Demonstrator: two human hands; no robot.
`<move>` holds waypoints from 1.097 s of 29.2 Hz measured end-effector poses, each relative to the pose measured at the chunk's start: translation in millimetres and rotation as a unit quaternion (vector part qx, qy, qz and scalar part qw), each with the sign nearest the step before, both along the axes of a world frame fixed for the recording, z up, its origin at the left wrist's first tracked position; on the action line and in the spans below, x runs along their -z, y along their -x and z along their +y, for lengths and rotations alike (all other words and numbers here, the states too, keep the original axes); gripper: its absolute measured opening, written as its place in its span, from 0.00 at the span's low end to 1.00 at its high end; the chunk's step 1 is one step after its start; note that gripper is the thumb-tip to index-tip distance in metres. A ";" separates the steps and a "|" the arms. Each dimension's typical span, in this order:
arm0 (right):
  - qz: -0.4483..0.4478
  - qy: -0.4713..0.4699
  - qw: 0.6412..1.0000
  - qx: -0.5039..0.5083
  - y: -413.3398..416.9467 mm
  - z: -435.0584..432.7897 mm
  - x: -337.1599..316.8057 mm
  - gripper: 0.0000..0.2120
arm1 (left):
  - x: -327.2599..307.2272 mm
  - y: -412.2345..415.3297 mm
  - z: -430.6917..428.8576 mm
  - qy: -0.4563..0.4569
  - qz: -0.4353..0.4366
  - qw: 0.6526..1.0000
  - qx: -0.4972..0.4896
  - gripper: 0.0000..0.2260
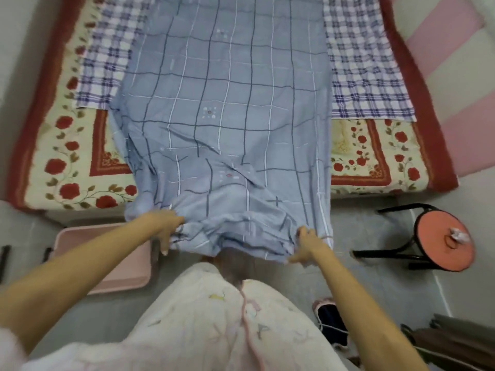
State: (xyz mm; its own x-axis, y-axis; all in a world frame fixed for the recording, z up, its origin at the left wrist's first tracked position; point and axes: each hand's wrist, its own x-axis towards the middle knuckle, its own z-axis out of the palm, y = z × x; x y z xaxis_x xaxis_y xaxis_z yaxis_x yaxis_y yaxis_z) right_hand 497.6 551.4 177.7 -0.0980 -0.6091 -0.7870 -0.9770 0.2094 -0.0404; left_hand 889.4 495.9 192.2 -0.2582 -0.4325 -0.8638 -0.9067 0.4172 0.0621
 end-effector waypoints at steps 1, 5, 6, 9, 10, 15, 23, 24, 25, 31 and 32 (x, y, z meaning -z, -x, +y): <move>0.057 -0.004 0.998 -0.027 5.3 14.0 9.4 0.40 | 5.2 -5.9 16.7 -0.001 -0.025 1.000 0.000 0.28; 0.184 0.034 0.982 -0.025 17.6 24.1 14.2 0.29 | 5.8 -22.9 54.8 0.131 -0.002 0.984 -0.118 0.13; 0.194 0.040 0.980 -0.027 20.4 19.0 10.2 0.25 | 0.8 -24.8 57.9 0.169 0.008 0.972 -0.165 0.12; 0.181 0.115 0.977 -0.017 23.3 4.3 0.2 0.14 | -1.1 -28.2 61.1 0.243 0.026 0.931 -0.271 0.15; 0.174 0.141 0.975 -0.015 23.2 3.4 0.0 0.14 | -2.1 -27.0 63.4 0.245 0.020 0.930 -0.274 0.16; 0.029 0.297 0.953 0.046 36.2 13.5 -5.2 0.15 | -15.7 -28.6 74.5 0.355 0.110 0.880 -0.298 0.14; 0.022 0.034 0.993 -0.107 14.8 42.4 25.1 0.15 | 18.5 2.1 94.2 0.160 0.015 0.978 -0.133 0.15; 0.028 0.021 0.992 -0.117 11.8 42.5 27.7 0.13 | 24.6 4.1 90.8 0.173 0.023 0.976 -0.128 0.14; 0.025 0.037 0.993 -0.106 10.5 41.9 29.6 0.11 | 26.3 5.6 86.1 0.190 0.031 0.972 -0.135 0.12; 0.098 0.084 0.989 -0.075 37.0 48.8 34.5 0.14 | 26.5 -9.3 91.9 0.230 -0.015 0.968 -0.100 0.10; 0.102 0.106 0.987 -0.068 43.4 54.5 38.5 0.14 | 25.7 -13.5 98.3 0.224 -0.026 0.969 -0.103 0.11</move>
